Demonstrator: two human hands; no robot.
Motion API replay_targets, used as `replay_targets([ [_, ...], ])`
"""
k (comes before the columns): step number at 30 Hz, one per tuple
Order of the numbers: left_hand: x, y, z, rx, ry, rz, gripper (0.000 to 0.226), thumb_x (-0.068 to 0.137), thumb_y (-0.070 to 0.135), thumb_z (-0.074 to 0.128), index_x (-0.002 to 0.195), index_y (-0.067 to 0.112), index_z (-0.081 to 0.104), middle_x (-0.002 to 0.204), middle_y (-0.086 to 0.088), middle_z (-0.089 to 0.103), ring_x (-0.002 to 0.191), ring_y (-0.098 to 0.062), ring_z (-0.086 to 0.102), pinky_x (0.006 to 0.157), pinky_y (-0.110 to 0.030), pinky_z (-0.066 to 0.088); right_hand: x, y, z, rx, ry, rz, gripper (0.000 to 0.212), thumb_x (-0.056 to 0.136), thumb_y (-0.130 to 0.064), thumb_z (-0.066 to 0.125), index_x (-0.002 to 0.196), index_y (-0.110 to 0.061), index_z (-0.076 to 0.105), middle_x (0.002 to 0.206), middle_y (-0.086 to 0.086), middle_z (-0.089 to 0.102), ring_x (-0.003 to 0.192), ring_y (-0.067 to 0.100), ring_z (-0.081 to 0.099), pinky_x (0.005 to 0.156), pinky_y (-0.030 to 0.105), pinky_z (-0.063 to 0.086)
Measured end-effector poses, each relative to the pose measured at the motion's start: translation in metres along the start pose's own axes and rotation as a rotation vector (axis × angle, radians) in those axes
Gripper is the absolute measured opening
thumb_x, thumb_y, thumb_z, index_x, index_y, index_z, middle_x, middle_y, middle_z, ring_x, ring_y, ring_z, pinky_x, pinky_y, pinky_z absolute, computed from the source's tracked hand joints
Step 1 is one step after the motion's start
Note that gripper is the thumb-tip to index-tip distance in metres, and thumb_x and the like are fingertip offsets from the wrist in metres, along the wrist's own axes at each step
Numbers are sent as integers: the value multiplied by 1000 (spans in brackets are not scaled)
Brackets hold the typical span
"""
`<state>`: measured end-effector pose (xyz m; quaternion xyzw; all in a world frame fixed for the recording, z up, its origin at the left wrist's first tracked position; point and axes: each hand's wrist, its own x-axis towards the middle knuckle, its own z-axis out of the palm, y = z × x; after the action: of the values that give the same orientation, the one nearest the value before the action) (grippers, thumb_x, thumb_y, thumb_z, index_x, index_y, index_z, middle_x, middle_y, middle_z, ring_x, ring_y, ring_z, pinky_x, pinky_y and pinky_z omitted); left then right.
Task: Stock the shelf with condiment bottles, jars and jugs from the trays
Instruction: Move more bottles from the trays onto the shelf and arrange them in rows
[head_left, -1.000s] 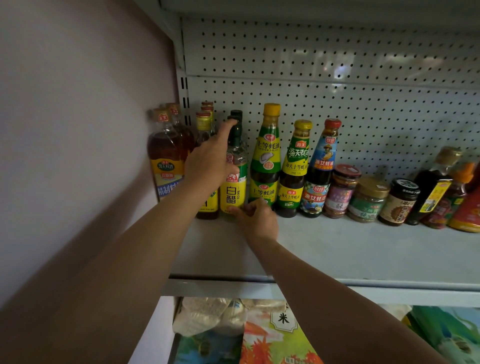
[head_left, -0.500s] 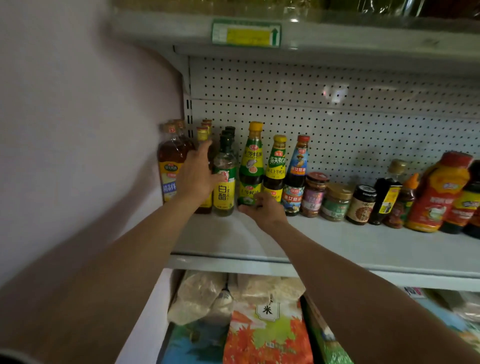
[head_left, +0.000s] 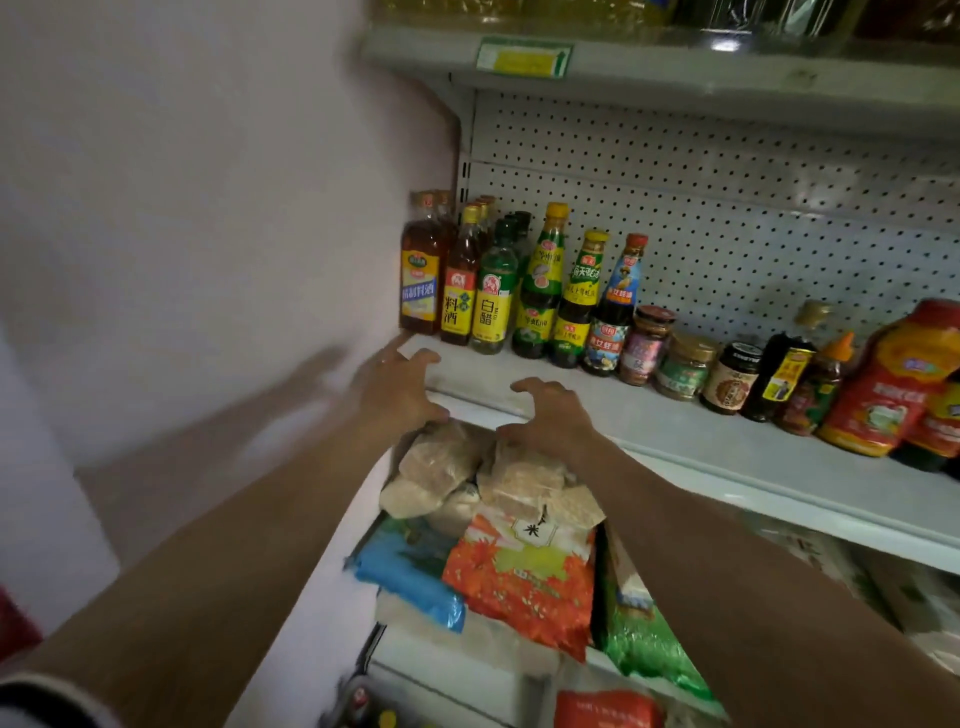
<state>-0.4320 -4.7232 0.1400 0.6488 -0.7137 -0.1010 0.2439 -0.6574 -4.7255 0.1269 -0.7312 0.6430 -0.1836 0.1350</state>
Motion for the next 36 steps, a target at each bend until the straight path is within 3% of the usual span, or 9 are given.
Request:
replay_targets([
  [4, -46, -9, 28, 41, -58, -66, 86, 69, 41, 86, 142, 25, 44, 129, -16, 52, 122, -35, 49, 98, -44, 47, -38, 12, 21, -63, -34, -30, 61, 84, -39, 74, 139, -28, 49, 134, 9, 53, 126, 31, 48, 97, 42, 48],
  [8, -86, -24, 59, 89, -136, -133, 85, 69, 43, 84, 142, 31, 41, 127, -14, 52, 120, -35, 46, 98, -46, 44, -73, 22, 48, -79, -109, -1, 70, 79, -47, 79, 136, -18, 52, 136, 11, 55, 126, 33, 50, 103, 40, 42],
  [11, -105, -35, 83, 55, -187, -187, 84, 70, 38, 85, 143, 32, 43, 127, -13, 49, 121, -34, 44, 99, -45, 44, -87, 34, 76, -45, -142, 28, 77, 75, -49, 82, 140, -22, 50, 141, 10, 52, 130, 31, 46, 104, 39, 42],
  [16, -130, -64, 128, 30, -293, -240, 77, 76, 36, 82, 143, 28, 44, 128, -12, 47, 122, -34, 43, 98, -43, 43, -105, 60, 128, -1, -275, 101, 71, 77, -45, 81, 138, -25, 52, 140, 8, 52, 132, 29, 43, 102, 36, 40],
  [22, -163, -124, 208, -80, -401, -345, 75, 78, 39, 79, 143, 25, 45, 128, -12, 51, 122, -30, 46, 102, -39, 39, -124, 97, 221, 57, -406, 213, 54, 79, -48, 78, 126, -26, 62, 134, 4, 57, 126, 25, 50, 101, 35, 43],
  [28, -207, -178, 303, -235, -472, -457, 62, 78, 37, 80, 133, 25, 55, 117, -4, 61, 107, -23, 58, 86, -31, 44, -161, 140, 334, 279, -474, 430, 38, 78, -56, 74, 110, -36, 66, 122, 1, 63, 114, 26, 60, 94, 40, 50],
  [31, -222, -209, 355, -261, -497, -487, 56, 76, 40, 79, 127, 29, 57, 115, 5, 62, 107, -21, 61, 92, -35, 48, -166, 164, 385, 327, -463, 504, 39, 80, -54, 72, 112, -31, 69, 122, -1, 63, 108, 23, 63, 91, 44, 54],
  [33, -228, -231, 390, -274, -500, -520, 56, 78, 41, 78, 128, 29, 58, 119, 1, 64, 110, -22, 61, 96, -38, 47, -163, 181, 418, 338, -447, 533, 44, 80, -58, 69, 114, -31, 69, 120, -2, 66, 109, 21, 64, 92, 45, 54],
  [36, -236, -261, 448, -341, -493, -586, 54, 81, 31, 79, 131, 19, 60, 122, -6, 65, 116, -20, 60, 96, -30, 45, -155, 205, 472, 327, -459, 543, 45, 84, -57, 67, 120, -30, 67, 117, 2, 68, 108, 23, 63, 94, 44, 52],
])
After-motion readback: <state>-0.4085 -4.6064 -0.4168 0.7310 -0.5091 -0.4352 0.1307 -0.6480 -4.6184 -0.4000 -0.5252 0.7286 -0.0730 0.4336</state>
